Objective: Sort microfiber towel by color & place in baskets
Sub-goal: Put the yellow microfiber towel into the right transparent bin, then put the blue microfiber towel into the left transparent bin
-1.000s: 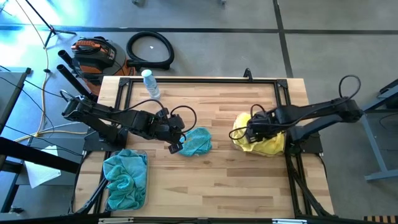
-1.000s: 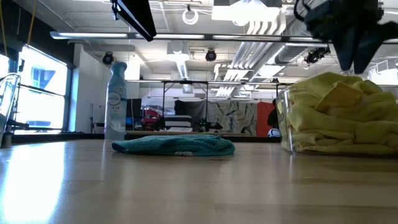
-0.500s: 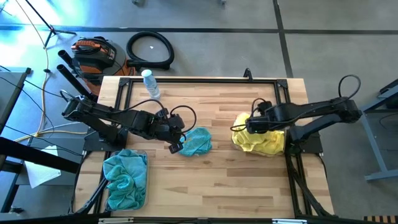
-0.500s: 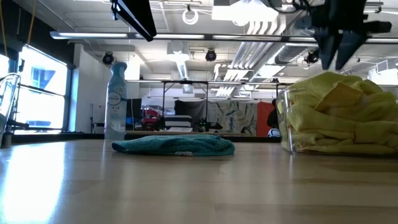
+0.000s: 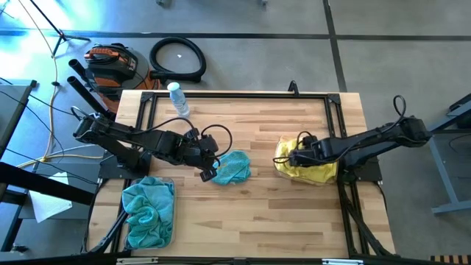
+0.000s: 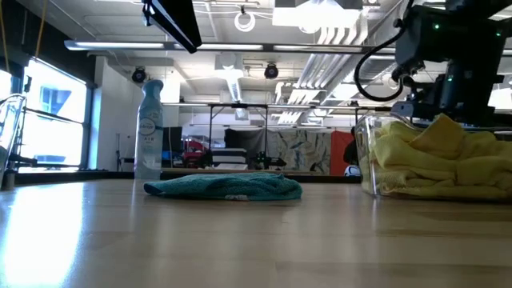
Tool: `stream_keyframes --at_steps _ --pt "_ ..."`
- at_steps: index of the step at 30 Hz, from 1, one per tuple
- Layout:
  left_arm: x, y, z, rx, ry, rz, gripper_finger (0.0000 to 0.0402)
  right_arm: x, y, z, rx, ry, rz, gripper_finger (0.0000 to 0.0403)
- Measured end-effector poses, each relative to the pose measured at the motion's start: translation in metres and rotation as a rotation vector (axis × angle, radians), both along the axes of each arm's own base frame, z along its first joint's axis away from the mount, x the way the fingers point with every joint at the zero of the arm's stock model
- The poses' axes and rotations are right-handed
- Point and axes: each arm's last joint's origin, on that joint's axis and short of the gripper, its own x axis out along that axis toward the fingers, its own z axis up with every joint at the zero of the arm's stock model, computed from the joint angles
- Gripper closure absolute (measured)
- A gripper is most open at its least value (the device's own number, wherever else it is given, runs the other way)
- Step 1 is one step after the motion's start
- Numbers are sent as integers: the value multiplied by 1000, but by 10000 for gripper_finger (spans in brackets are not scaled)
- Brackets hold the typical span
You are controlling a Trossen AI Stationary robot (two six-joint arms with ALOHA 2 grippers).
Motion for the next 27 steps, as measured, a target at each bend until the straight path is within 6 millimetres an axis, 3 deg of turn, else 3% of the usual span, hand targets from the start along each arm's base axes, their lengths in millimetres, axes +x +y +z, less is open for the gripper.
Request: stream_keyframes --at_steps 5,11,27 --pt "0 0 0 0 0 0 269 4 1 13 8 27 19 261" --pt "0 0 0 -11 3 -6 269 16 3 49 49 29 82 261" --pt "0 0 -1 -36 -5 33 269 20 3 147 -9 28 193 261"
